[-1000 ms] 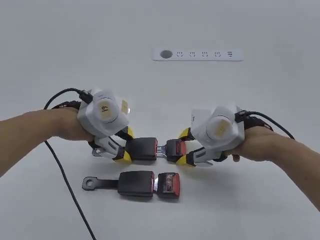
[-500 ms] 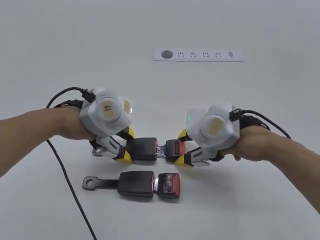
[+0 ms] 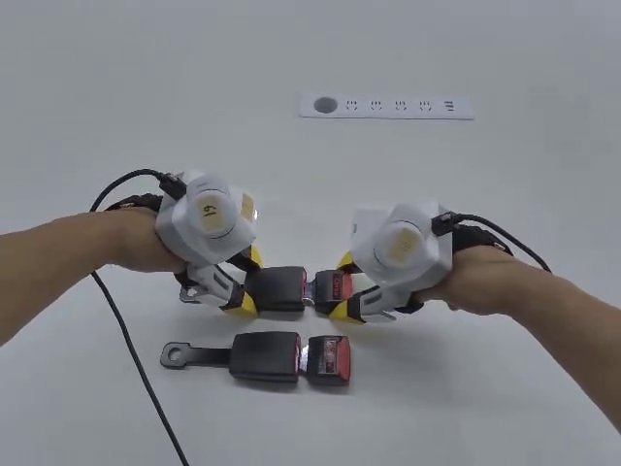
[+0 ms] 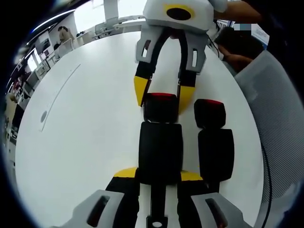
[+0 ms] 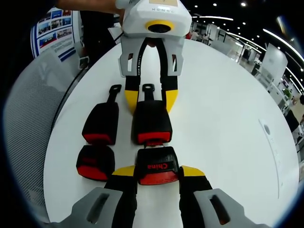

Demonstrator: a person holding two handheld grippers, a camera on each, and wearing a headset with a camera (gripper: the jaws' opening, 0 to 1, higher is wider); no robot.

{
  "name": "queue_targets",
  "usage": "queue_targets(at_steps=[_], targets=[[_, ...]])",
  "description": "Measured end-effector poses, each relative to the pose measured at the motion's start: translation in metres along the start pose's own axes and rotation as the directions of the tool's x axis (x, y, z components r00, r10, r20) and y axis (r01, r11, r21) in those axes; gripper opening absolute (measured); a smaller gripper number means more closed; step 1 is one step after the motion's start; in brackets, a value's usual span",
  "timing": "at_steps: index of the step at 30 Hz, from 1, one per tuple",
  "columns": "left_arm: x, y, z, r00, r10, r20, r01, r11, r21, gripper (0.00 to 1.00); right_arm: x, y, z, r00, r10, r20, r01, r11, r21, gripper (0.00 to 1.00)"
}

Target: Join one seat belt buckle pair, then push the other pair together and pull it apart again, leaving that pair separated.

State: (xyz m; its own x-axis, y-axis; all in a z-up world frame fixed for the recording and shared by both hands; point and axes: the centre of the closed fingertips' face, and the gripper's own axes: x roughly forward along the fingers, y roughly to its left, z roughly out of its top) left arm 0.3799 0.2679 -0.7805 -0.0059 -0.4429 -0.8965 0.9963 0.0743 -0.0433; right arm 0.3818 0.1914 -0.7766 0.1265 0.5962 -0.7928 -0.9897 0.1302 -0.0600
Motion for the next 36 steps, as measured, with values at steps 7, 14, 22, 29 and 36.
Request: queue_targets(at_steps=[7, 14, 22, 29, 36], targets=[[0.0004, -0.0002, 0.0002, 1.0000, -0.002, -0.005, 0.002, 1.000, 0.016, 0.30, 0.0023, -0.0005, 0.0007, 1.0000, 0.001, 0.001, -0.001, 1.000, -0.002, 0.29], [-0.0001, -0.0040, 0.0034, 0.9999, -0.007, -0.012, 0.007, 0.999, 0.032, 0.30, 0.0022, 0.0004, 0.0009, 1.0000, 0.008, -0.004, -0.008, 1.000, -0.005, 0.29], [-0.0008, -0.0040, 0.0041, 0.9998, -0.010, -0.016, 0.011, 0.999, 0.040, 0.30, 0.0046, -0.0002, 0.0008, 0.9998, 0.015, -0.010, -0.015, 1.000, -0.007, 0.29], [-0.0010, -0.0023, 0.0026, 0.9998, -0.012, -0.017, 0.013, 0.999, 0.040, 0.30, 0.0021, 0.0016, 0.0027, 0.9998, 0.018, -0.011, -0.018, 1.000, -0.011, 0.30], [-0.0010, -0.0011, 0.0009, 0.9996, -0.015, -0.022, 0.016, 0.999, 0.037, 0.30, 0.0033, 0.0006, 0.0018, 0.9999, 0.016, -0.004, -0.016, 1.000, -0.017, 0.30]])
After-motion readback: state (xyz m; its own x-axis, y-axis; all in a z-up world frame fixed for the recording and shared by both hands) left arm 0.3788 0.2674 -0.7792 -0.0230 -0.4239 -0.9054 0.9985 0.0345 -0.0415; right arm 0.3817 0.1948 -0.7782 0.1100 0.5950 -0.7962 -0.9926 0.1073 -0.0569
